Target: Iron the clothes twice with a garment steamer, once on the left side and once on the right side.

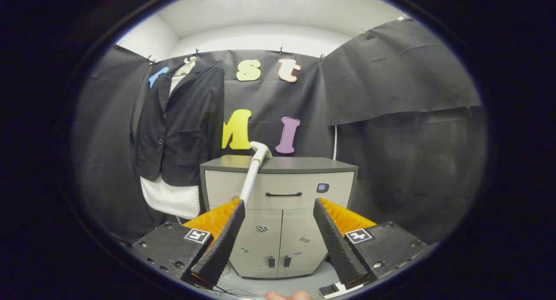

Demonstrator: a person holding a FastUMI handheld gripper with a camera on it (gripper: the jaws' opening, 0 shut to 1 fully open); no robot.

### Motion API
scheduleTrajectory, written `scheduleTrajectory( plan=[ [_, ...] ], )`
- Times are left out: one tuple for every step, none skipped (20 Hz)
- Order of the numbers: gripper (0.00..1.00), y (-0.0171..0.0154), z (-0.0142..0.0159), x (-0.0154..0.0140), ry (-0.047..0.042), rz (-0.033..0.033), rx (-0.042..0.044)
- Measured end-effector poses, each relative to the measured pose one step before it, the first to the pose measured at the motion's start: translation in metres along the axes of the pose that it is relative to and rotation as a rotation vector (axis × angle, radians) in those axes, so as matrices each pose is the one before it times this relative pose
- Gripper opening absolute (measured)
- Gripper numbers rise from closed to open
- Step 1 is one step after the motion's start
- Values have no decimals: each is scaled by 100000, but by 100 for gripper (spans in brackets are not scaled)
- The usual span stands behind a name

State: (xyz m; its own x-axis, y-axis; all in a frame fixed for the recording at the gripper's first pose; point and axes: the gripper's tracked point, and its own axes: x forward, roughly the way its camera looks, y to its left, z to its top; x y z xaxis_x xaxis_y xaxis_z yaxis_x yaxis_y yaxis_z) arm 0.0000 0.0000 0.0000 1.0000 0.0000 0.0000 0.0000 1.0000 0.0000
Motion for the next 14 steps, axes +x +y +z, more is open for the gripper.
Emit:
scheduleTrajectory(
  plan=[
    [98,-12,-142,126,739,460,865],
    [98,-41,-41,159,368,432,399],
    [98,6,-84,114,131,227,-128],
    [98,-43,155,110,-415,-99,-129],
    [98,177,101,38,-161,352,-85],
    [98,154,112,245,-167,126,-88],
    [98,145,-47,151,31,324,27],
    [98,198,61,162,26,-4,-118],
    [98,54,17,103,-84,-71,-151],
    [98,127,177,59,-222,-136,-330],
    [98,4,124,96,-239,-465,-350],
    [98,29,283,61,-118,-510,-245],
    [98,50,83,75,-24,-703,-88],
    [98,34,256,197,-66,-564,-32]
  ],
)
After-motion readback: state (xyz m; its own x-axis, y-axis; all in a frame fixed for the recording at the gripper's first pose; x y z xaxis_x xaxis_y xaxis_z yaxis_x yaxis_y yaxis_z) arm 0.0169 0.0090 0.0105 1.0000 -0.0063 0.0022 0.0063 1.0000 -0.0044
